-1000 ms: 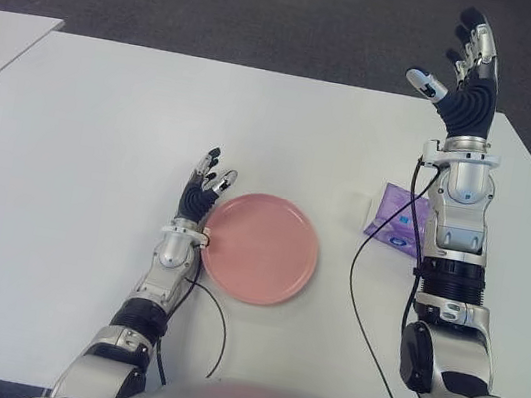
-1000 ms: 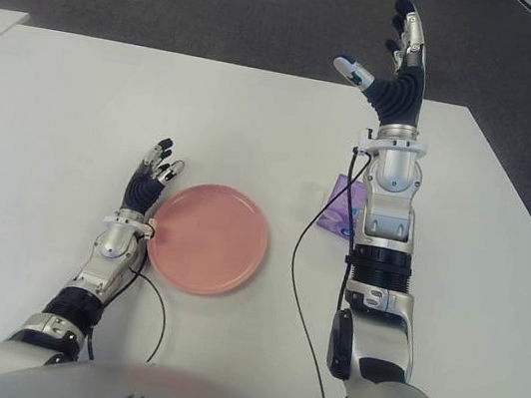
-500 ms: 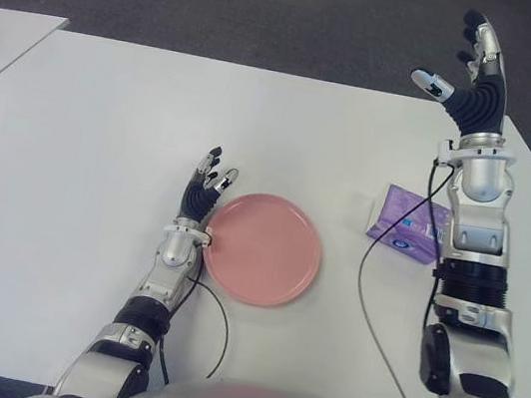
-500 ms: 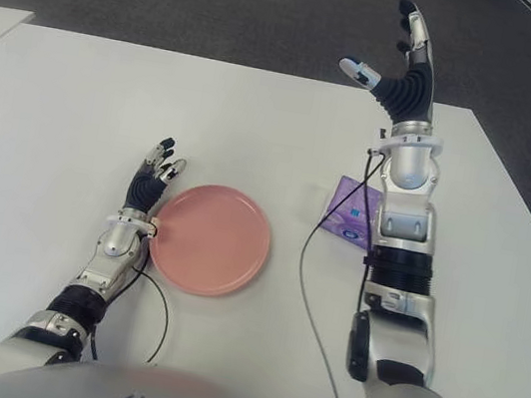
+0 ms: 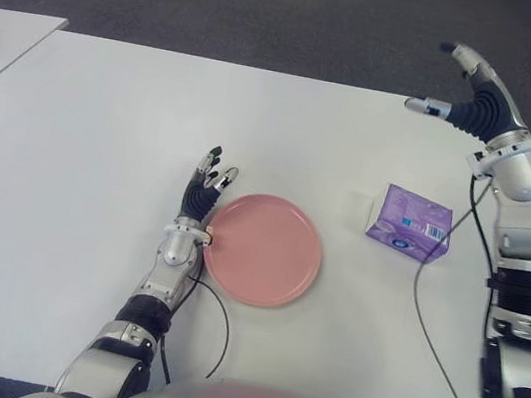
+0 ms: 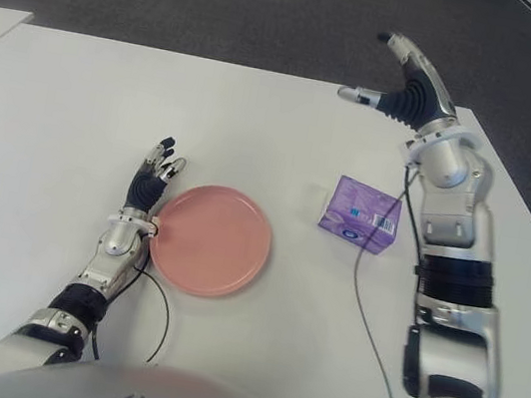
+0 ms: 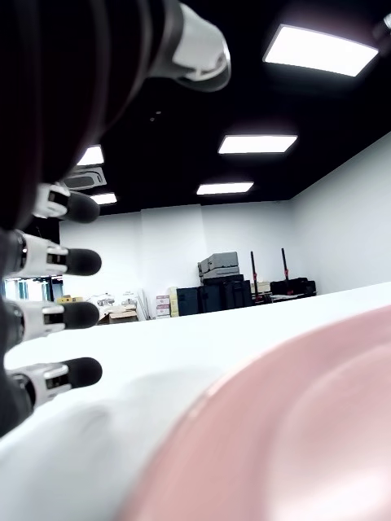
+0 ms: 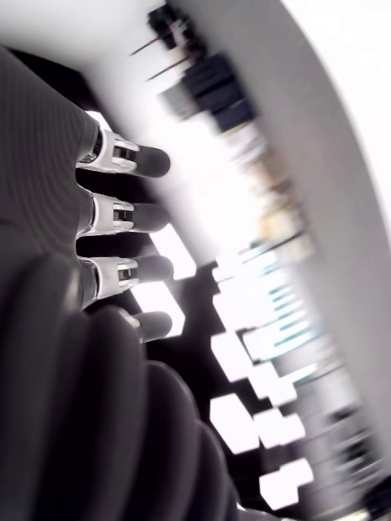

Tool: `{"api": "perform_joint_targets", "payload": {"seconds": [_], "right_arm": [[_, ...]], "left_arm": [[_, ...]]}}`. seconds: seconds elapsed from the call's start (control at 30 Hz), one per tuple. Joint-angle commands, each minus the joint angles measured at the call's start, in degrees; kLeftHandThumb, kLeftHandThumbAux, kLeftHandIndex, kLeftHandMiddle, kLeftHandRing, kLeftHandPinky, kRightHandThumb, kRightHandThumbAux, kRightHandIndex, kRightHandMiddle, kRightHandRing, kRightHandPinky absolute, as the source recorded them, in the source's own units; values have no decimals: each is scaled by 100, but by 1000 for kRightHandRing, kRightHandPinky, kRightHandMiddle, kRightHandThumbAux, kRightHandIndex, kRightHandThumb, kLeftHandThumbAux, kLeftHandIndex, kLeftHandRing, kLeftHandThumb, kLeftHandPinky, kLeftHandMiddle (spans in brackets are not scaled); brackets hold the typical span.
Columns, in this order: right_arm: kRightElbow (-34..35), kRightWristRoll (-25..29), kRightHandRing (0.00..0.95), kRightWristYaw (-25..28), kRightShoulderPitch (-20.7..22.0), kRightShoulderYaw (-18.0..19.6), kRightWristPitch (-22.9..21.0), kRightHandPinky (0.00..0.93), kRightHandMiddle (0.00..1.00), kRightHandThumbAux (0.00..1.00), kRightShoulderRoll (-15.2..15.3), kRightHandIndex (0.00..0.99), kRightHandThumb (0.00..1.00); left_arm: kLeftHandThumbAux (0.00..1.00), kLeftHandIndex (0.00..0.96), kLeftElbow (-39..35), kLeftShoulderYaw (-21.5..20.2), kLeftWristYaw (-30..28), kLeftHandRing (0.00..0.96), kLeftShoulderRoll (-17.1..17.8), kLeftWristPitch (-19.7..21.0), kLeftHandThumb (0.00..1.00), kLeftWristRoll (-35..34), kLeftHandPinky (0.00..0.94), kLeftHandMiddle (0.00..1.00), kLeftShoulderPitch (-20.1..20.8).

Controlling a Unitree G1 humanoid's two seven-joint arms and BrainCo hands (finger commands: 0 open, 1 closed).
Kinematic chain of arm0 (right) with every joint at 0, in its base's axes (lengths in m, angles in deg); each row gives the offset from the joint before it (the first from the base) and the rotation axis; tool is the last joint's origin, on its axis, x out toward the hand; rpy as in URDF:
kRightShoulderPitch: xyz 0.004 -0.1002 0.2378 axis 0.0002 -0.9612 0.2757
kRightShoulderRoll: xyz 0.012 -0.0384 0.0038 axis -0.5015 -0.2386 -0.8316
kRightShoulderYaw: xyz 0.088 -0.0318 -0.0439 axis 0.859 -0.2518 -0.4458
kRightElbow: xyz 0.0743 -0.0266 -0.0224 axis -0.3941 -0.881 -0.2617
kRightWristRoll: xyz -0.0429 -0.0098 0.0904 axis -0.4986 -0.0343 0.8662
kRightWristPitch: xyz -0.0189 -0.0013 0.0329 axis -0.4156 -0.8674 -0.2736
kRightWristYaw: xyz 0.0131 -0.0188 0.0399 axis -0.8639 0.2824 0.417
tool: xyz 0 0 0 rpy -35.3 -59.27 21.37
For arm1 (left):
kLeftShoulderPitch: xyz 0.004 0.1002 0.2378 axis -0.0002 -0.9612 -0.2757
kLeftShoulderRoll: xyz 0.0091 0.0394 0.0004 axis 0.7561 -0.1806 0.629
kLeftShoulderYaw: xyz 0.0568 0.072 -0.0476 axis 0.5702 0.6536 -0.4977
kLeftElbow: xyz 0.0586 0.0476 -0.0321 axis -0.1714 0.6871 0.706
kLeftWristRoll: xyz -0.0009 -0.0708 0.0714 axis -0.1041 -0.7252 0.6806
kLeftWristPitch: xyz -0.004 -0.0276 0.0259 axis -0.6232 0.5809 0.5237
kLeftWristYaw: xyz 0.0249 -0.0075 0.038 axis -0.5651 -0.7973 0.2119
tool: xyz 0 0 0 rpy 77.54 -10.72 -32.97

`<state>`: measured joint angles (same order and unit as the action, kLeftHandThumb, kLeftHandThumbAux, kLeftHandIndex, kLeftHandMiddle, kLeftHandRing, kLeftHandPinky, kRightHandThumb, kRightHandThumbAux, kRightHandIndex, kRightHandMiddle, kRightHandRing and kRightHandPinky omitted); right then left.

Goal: Put the tissue paper into the plate.

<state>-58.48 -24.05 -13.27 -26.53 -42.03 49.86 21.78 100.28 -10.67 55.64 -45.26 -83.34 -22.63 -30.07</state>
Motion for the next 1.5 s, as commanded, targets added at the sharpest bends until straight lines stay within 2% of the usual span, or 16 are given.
{"api": "perform_joint_targets", "payload": {"seconds": [0.03,0.07,0.17,0.23,0.47,0.63,0.9,1.5], "right_arm": [[-426,-356,0,140,-216,-371,412,0,0,306,299,0,161],[-560,-440,0,86,-230,-434,554,0,0,297,361,0,159],[-1651,-756,0,-308,-174,-765,1224,0,0,265,450,0,153],[-2104,-859,0,-378,-92,-910,1505,0,0,247,498,0,161],[-2460,-889,0,-268,-3,-1032,1937,0,0,239,645,0,190],[-2679,-1005,0,-312,-115,-1135,2183,0,0,249,733,0,193],[-3029,-1168,0,-297,-14,-1353,2401,0,0,272,758,0,190],[-3538,-1348,0,-546,12,-1654,2685,0,0,291,587,0,174]], "left_arm": [[406,0,241,-21,72,0,18,-7,0,53,0,0,-35],[406,0,259,-21,75,0,19,-20,0,54,0,0,-30],[405,0,341,-24,86,0,18,-46,0,51,0,0,-6],[400,0,400,-27,87,0,16,-37,0,41,0,0,19],[396,0,463,-16,121,0,32,81,0,66,0,0,65],[404,0,407,-14,112,0,48,53,0,62,0,0,36],[411,0,426,-53,36,0,47,-84,0,-36,0,0,7],[436,0,442,-51,19,0,43,-105,0,-83,0,0,22]]}}
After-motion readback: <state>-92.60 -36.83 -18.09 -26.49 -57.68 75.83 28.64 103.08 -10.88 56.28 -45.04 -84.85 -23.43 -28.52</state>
